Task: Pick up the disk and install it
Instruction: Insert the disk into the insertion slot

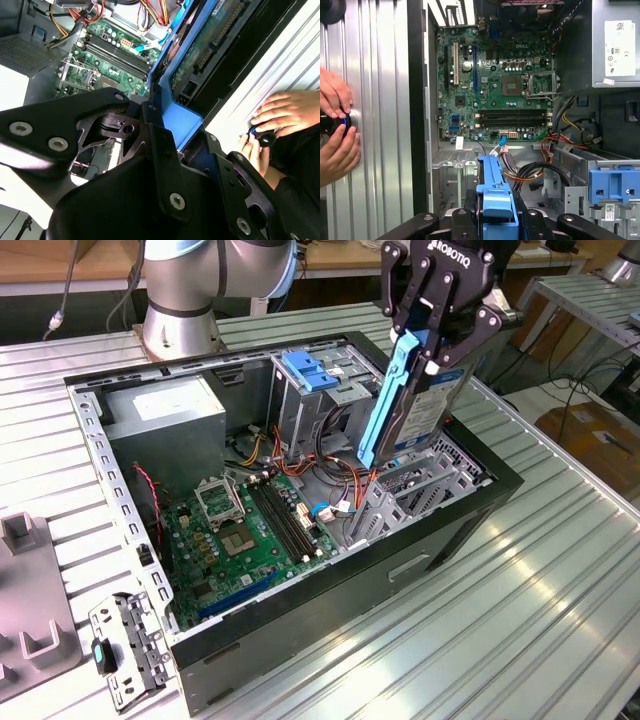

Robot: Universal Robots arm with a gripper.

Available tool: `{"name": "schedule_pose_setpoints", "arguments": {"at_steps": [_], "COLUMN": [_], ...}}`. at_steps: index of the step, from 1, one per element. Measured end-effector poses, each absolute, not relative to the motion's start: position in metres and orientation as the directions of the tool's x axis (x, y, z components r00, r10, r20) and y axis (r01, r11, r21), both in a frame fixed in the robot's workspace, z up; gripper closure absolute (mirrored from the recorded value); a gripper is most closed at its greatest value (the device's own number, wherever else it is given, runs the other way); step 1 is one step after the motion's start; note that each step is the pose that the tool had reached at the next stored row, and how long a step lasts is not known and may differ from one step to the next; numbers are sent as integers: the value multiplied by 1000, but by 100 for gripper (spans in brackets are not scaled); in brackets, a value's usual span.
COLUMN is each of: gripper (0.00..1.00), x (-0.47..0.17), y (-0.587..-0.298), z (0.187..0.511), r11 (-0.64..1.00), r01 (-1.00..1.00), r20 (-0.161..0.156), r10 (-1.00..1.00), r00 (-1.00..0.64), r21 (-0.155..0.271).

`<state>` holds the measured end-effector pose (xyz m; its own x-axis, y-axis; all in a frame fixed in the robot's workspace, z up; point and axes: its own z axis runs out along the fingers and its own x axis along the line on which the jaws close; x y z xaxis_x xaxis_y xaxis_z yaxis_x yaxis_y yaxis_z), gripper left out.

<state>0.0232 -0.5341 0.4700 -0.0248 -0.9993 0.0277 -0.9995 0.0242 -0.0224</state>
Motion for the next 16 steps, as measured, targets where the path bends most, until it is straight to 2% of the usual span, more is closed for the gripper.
{"name": "schedule_pose_setpoints", "arguments": {"at_steps": [16], "gripper": [63], "x": [23], "y": [-542], "z": [470], "r11": [24], "r01": [-999], "r20": [28], "r10": [-999], "r00": [-25], "r21": [-22]}}
